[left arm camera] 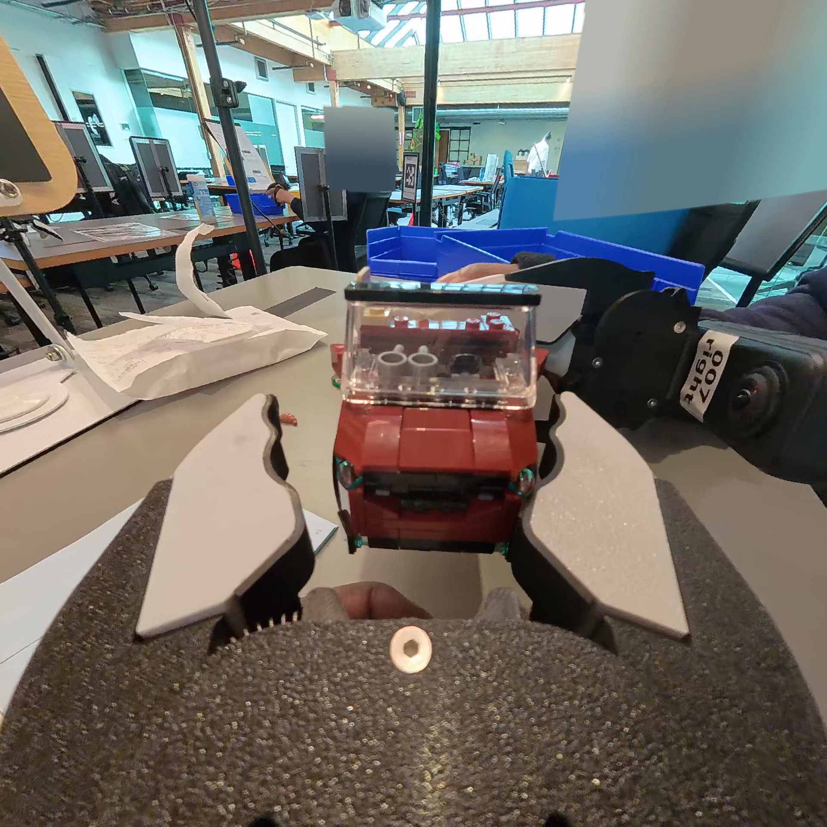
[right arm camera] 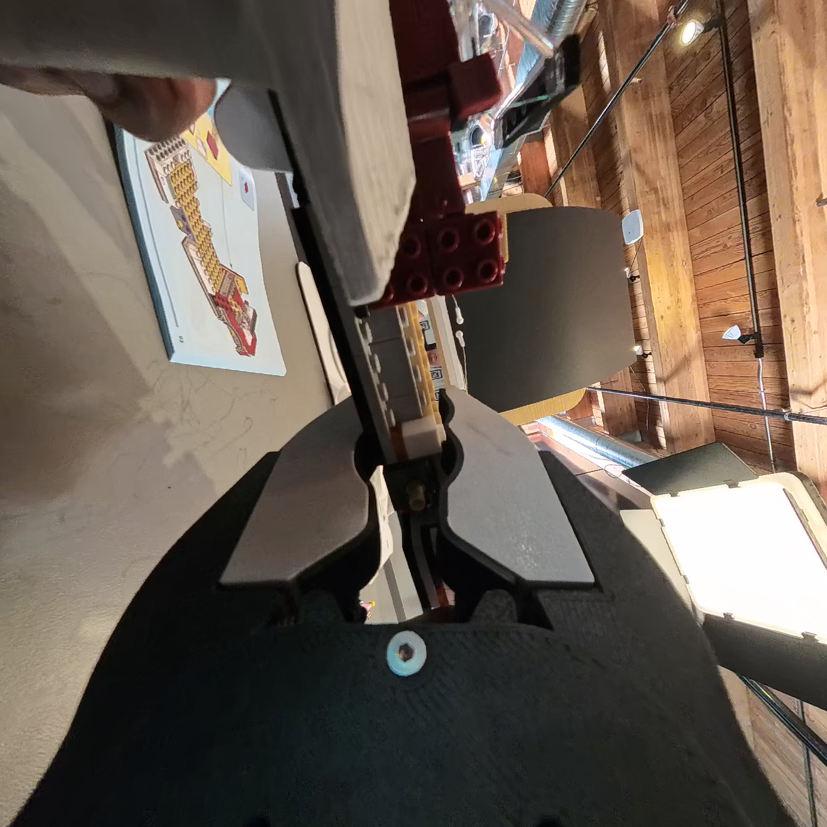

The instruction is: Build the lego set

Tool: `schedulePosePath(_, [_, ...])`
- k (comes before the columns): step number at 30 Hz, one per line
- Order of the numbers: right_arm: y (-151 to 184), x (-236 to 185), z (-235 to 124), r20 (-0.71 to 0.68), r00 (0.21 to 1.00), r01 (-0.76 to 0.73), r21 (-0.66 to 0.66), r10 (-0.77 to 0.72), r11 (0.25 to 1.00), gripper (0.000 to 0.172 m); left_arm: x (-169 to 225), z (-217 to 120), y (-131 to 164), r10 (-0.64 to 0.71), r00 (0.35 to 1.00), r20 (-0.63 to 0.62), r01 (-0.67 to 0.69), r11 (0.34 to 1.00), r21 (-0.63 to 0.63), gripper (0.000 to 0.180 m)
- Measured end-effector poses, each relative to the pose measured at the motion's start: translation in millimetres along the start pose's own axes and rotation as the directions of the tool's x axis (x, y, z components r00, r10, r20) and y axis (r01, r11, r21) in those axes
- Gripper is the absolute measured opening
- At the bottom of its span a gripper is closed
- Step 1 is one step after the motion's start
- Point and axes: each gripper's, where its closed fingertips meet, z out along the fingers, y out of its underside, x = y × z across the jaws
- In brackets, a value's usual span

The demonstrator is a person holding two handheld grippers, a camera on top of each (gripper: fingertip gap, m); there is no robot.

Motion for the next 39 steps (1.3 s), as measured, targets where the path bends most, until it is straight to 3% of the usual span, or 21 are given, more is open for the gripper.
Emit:
schedulePosePath(20, [-2.2, 1.5, -1.5, 0.005, 1.000, -0.023, 0.003, 0.023, 1.000, 0.024, 8.2, 2.6, 1.0, 0.037, 0.999, -0.011, -0.037, 0.999, 0.004, 0.107])
schedulePosePath(25, [-3.4, 2.0, -1.8, 0.003, 1.000, -0.023, 0.001, 0.023, 1.000, 0.024, 8.2, 4.4, 2.0, 0.017, 1.000, -0.001, -0.017, 1.000, -0.005, 0.110])
schedulePosePath(30, [-5.4, 1.4, -2.2, 0.006, 1.000, -0.029, 0.008, 0.029, 1.000, 0.024, 9.7, 9.1, 7.8, -0.013, 1.000, 0.001, 0.013, 0.999, -0.052, 0.125])
schedulePosePath(39, [-7.0, 2.4, -2.8, 0.003, 1.000, -0.026, 0.010, 0.026, 1.000, 0.024, 10.6, 8.3, 3.7, -0.003, 1.000, 0.005, 0.003, 1.000, -0.019, 0.124])
